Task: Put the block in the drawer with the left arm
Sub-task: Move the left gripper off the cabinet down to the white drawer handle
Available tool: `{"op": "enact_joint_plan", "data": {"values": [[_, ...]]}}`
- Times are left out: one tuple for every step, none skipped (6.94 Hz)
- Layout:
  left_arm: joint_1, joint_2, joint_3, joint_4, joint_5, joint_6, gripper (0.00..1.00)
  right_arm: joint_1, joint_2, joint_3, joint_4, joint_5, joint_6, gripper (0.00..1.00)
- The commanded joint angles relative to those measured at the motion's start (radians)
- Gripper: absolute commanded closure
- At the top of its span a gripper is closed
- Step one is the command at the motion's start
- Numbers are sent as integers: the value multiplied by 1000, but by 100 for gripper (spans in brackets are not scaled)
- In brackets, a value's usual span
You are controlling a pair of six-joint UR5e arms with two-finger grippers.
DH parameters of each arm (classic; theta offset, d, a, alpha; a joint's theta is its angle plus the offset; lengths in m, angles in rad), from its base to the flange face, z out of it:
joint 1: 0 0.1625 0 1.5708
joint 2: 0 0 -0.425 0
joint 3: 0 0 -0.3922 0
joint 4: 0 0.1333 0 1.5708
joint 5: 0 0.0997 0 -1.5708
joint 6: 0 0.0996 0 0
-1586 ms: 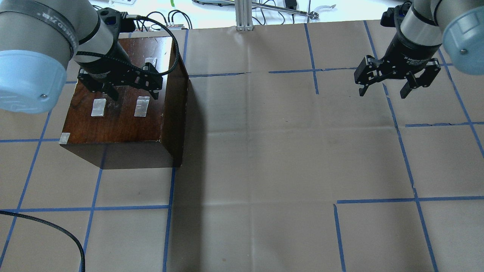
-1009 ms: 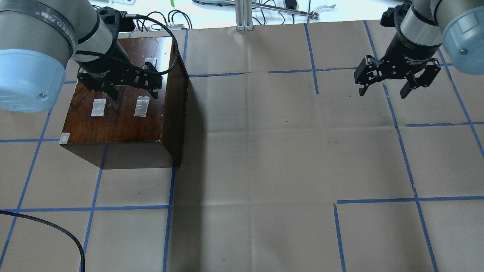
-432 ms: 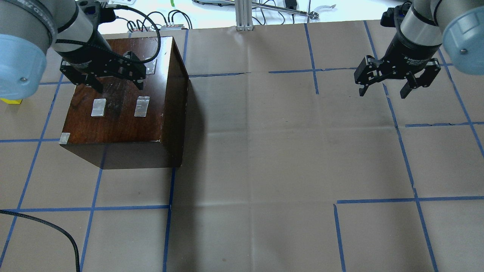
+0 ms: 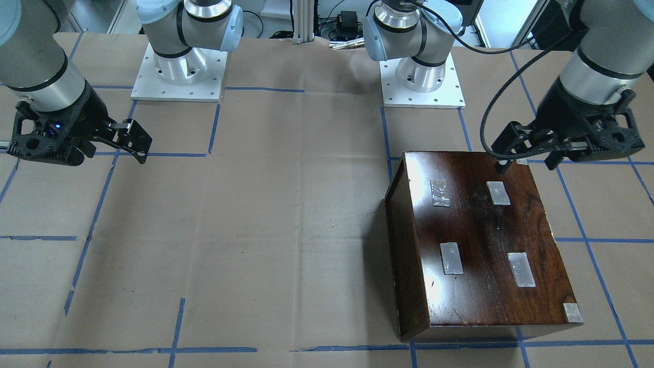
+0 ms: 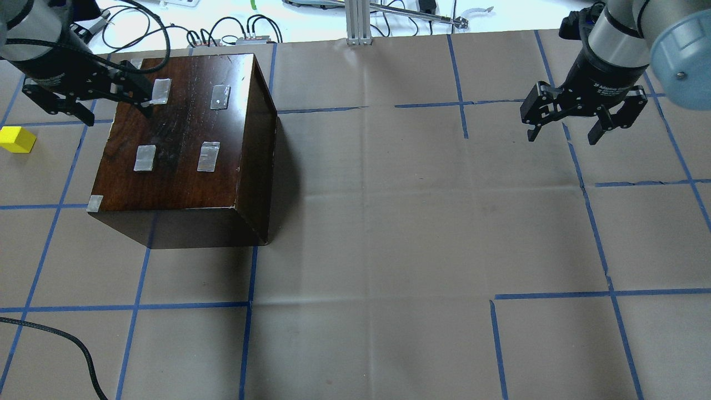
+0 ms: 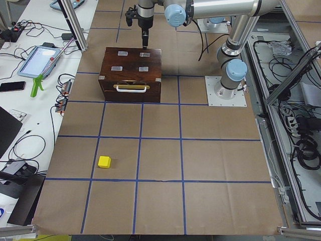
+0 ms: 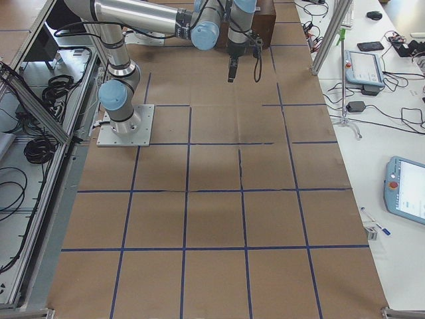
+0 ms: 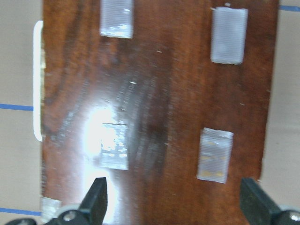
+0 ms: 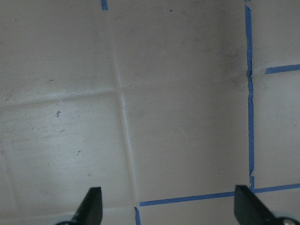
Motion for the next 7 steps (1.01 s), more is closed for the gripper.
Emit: {"op": "enact_joint_plan", "data": {"values": [[99, -65, 52, -1, -3, 90, 1, 0, 0, 0, 0, 0, 0, 0], [131, -115, 96, -2, -3, 134, 1, 0, -1, 0, 0, 0, 0, 0], [168, -160, 142, -4, -43, 179, 1, 0, 0, 0, 0, 0, 0, 0], [215, -206, 181, -33, -78, 214, 1, 0, -1, 0, 0, 0, 2, 0], [245, -235, 207, -56, -121, 269, 1, 0, 0, 0, 0, 0, 0, 0], [286, -254, 212, -101, -206, 302, 1, 0, 0, 0, 0, 0, 0, 0], [323, -258, 210, -161, -241, 390, 1, 0, 0, 0, 0, 0, 0, 0]]}}
